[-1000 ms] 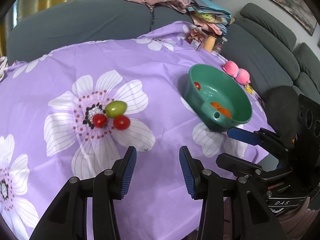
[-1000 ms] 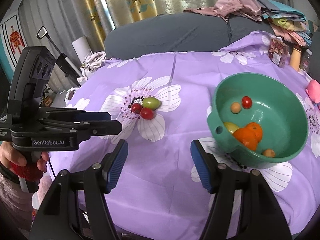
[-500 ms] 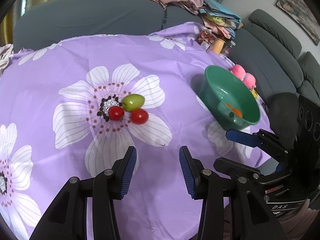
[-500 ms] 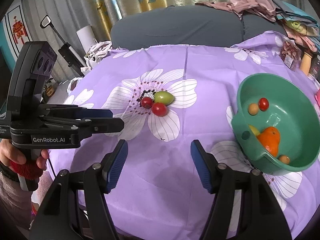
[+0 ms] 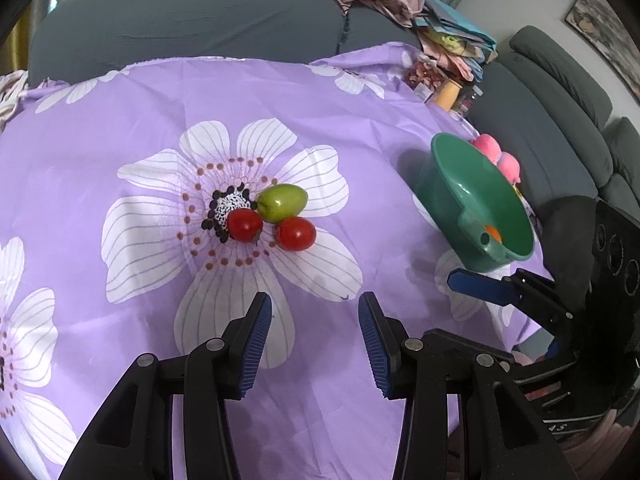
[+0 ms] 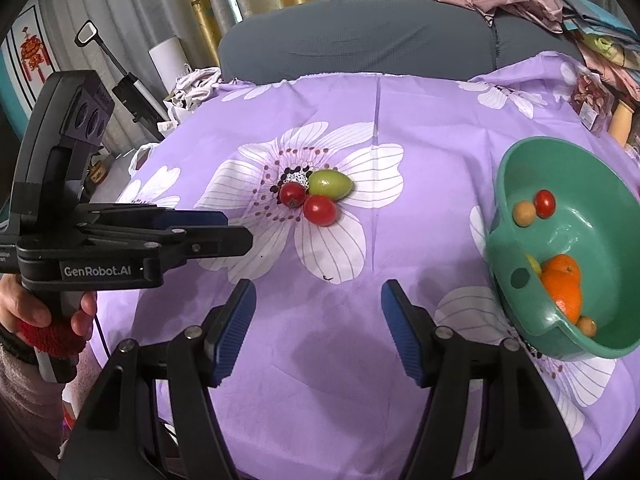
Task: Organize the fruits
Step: 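Move both grippers back toward the two red tomatoes beside the green fruit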
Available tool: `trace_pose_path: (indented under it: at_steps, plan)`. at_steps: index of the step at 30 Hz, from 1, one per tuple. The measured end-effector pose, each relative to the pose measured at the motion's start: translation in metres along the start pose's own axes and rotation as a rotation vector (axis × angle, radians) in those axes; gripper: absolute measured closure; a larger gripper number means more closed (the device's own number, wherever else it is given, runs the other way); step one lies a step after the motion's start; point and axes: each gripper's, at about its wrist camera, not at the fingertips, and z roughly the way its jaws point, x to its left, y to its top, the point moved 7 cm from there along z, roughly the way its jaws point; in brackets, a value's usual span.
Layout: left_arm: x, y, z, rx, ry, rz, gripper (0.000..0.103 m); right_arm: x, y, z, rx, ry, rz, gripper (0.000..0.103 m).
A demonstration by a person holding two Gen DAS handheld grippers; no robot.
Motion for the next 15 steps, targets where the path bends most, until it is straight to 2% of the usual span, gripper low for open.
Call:
trace_pose_path:
  at_steps: [15]
  plan:
    - [0.009,0.007,0.018,0.010,-0.011,0.002,0.059,-0.006,0.009,0.032,0.052,0.028,-0.001,0.038]
